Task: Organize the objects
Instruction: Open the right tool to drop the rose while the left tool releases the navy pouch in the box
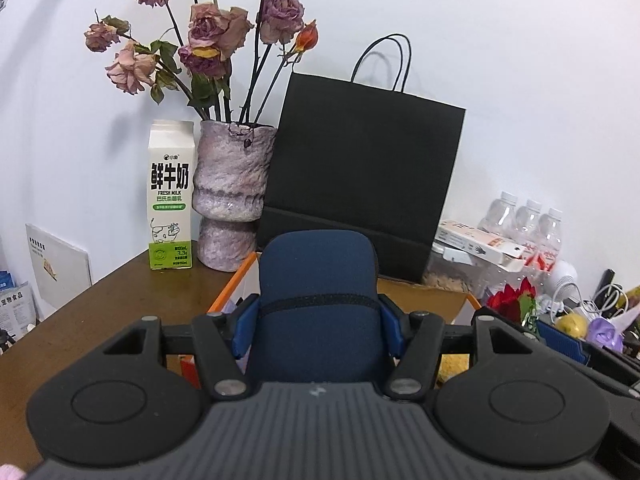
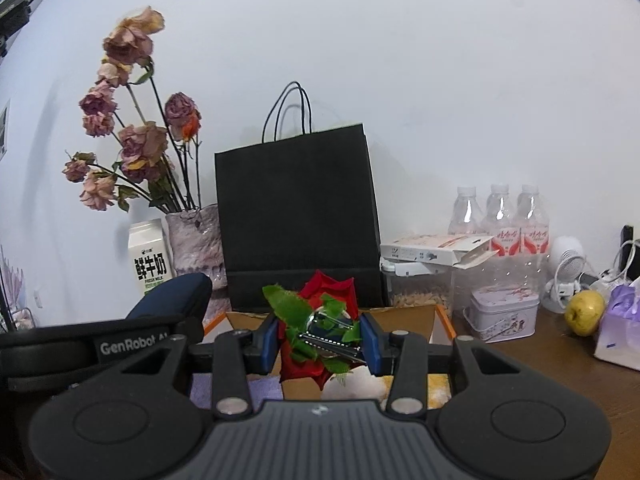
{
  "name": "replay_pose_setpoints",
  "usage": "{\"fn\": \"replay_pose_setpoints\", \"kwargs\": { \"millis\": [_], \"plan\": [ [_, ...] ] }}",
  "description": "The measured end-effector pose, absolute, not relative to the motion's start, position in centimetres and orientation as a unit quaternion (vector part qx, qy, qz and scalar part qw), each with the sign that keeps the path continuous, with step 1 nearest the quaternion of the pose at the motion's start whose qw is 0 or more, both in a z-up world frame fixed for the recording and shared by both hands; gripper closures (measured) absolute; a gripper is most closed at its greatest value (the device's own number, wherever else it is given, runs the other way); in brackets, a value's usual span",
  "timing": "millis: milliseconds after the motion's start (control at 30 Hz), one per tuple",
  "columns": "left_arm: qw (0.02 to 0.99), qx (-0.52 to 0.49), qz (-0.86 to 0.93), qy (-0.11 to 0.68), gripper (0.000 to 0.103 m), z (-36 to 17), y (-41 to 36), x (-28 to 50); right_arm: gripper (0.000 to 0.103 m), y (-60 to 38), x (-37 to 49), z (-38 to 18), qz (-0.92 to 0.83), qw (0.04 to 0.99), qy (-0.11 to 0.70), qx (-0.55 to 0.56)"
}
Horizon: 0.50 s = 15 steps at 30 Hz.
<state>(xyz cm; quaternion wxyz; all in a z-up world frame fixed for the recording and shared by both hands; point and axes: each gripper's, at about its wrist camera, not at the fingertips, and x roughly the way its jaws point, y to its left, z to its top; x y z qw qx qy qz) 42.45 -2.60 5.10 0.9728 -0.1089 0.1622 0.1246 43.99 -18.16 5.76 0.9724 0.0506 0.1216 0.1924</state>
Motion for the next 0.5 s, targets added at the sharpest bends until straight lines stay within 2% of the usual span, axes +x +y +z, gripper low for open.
{"fn": "replay_pose_setpoints", "kwargs": {
  "millis": [500],
  "plan": [
    [0.968, -0.118, 0.145, 0.166, 0.041, 4.6, -1.1, 48.0, 0.063, -15.7, 49.8, 5.0, 0.166, 0.974, 0.150, 0.040]
  ]
}}
